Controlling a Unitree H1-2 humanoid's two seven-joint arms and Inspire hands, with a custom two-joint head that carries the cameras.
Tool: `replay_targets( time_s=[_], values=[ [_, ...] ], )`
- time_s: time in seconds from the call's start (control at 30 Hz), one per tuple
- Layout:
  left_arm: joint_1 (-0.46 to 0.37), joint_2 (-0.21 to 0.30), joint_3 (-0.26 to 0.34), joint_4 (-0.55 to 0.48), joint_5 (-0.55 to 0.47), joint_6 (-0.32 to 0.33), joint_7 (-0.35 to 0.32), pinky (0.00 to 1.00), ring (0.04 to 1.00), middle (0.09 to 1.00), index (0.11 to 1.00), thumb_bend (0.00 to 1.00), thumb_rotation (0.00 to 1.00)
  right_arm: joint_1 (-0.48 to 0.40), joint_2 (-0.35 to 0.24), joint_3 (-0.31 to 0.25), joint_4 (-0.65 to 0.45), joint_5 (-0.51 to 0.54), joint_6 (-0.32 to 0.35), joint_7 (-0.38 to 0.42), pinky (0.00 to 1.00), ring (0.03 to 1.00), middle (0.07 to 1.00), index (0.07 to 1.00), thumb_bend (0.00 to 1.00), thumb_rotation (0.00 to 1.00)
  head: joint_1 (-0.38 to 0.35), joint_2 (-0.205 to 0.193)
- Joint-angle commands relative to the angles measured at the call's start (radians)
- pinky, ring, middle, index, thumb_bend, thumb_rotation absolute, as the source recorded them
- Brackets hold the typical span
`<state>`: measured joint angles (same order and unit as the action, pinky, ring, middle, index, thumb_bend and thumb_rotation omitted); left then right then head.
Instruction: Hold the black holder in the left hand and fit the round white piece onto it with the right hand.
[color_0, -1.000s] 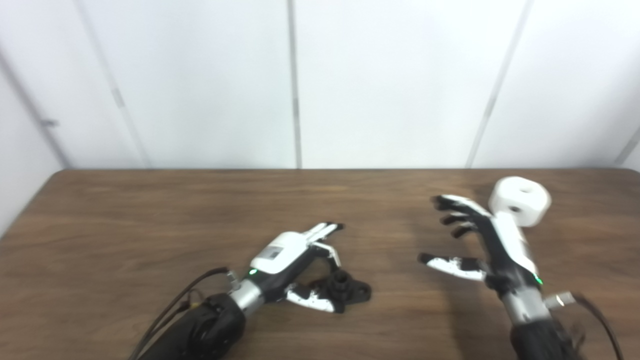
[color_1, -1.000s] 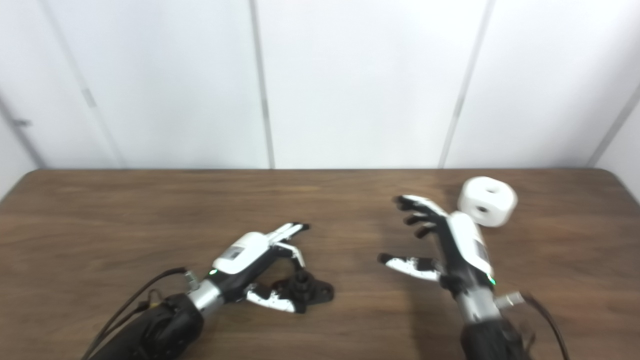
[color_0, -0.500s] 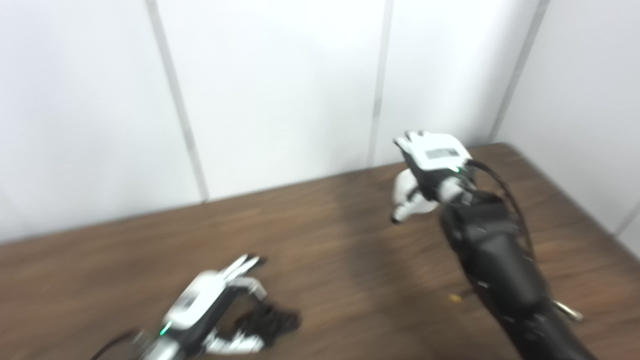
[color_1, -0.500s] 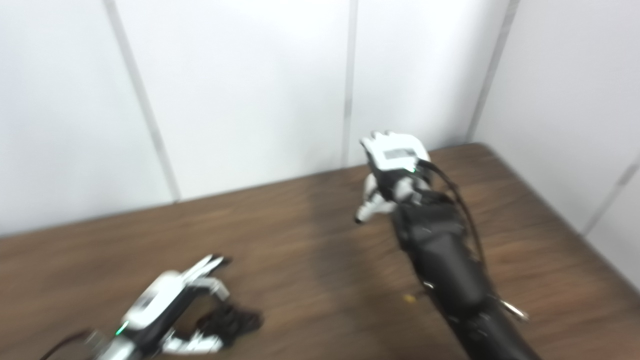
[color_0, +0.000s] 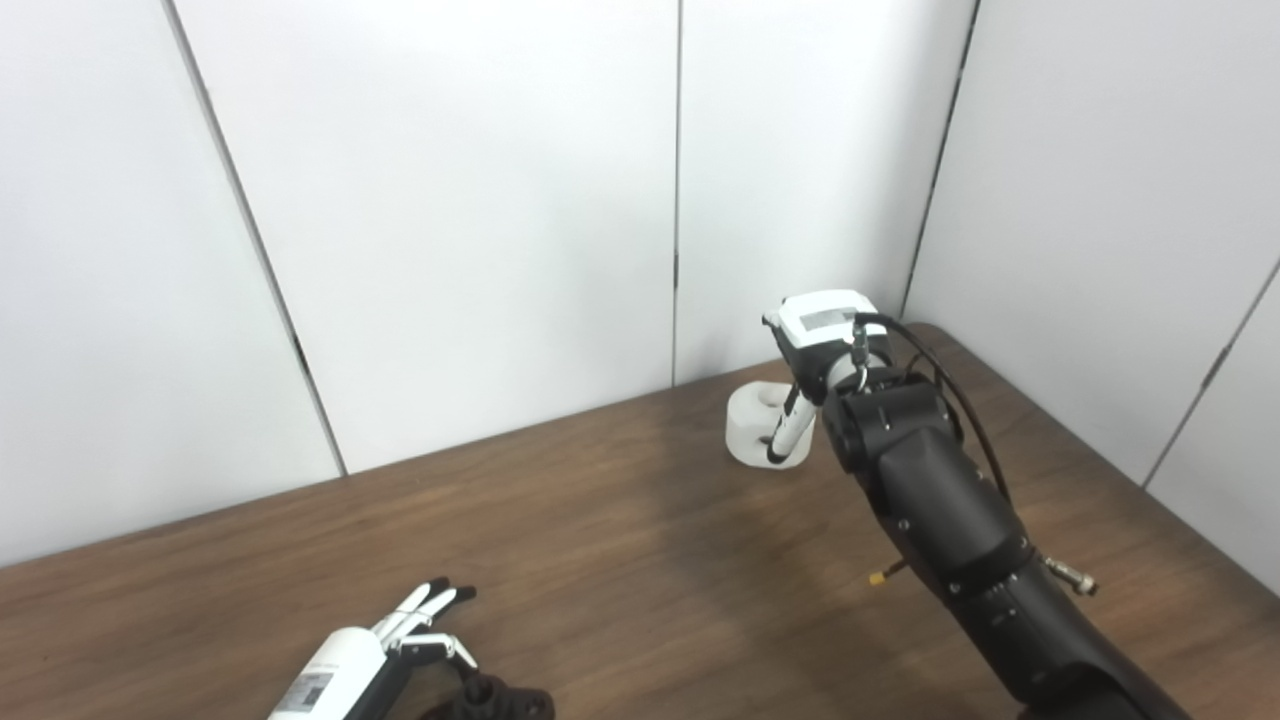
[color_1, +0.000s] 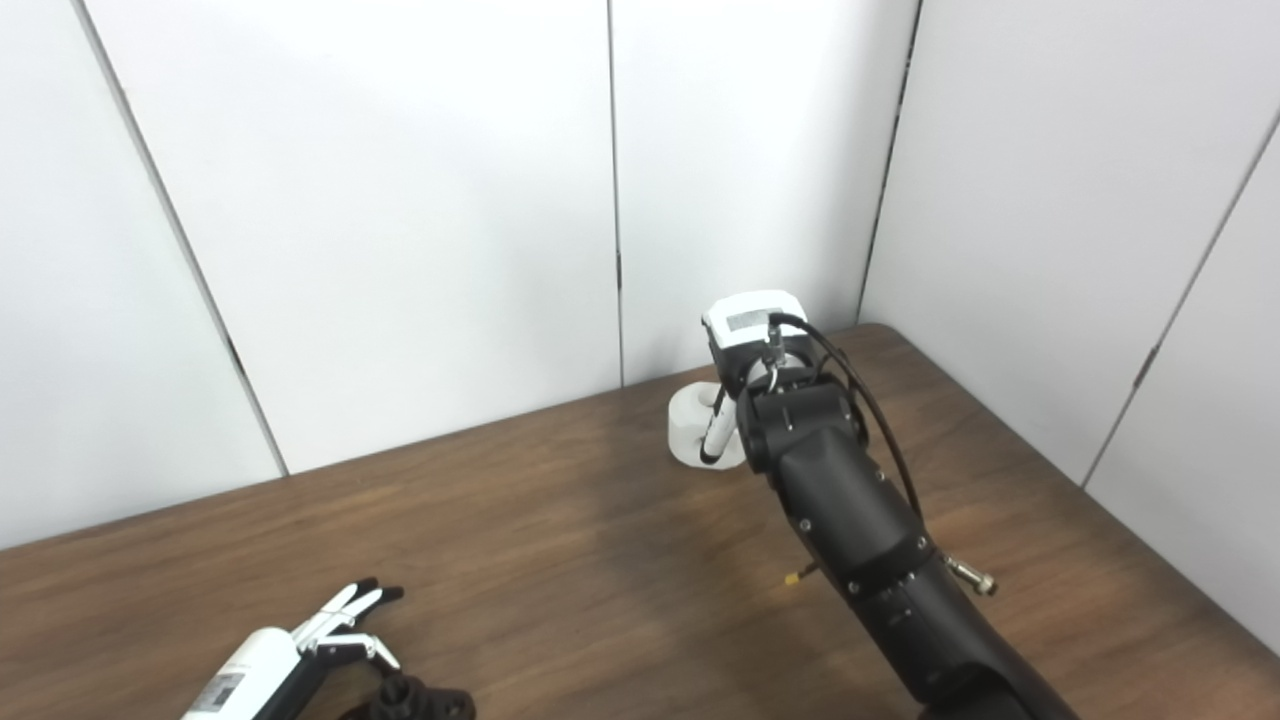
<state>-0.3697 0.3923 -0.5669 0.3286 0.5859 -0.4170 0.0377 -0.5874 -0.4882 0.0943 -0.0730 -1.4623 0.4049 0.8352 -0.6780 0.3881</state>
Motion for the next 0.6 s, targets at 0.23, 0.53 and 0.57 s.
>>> replay_targets(
  time_s=[0.23,0.53,0.57],
  values=[
    [0.074,0.039,-0.053,0.079,0.072,-0.001,-0.101,0.97,1.000,0.953,0.489,0.52,0.06,-0.079,-0.056,-0.010,0.099,0.130,0.027,0.041,0.99,1.000,1.000,0.925,1.00,0.39,0.006,0.005],
    [0.083,0.034,-0.054,0.083,0.082,-0.008,-0.081,1.00,1.000,0.947,0.488,0.52,0.06,-0.095,-0.068,0.019,0.212,0.195,0.032,-0.051,1.00,1.000,1.000,0.932,1.00,0.37,0.023,0.012],
    [0.084,0.034,-0.055,0.080,0.083,-0.004,-0.083,1.00,1.000,0.947,0.488,0.52,0.06,-0.097,-0.068,0.022,0.227,0.206,0.030,-0.065,1.00,1.000,1.000,0.937,1.00,0.37,0.025,0.012]
  ],
)
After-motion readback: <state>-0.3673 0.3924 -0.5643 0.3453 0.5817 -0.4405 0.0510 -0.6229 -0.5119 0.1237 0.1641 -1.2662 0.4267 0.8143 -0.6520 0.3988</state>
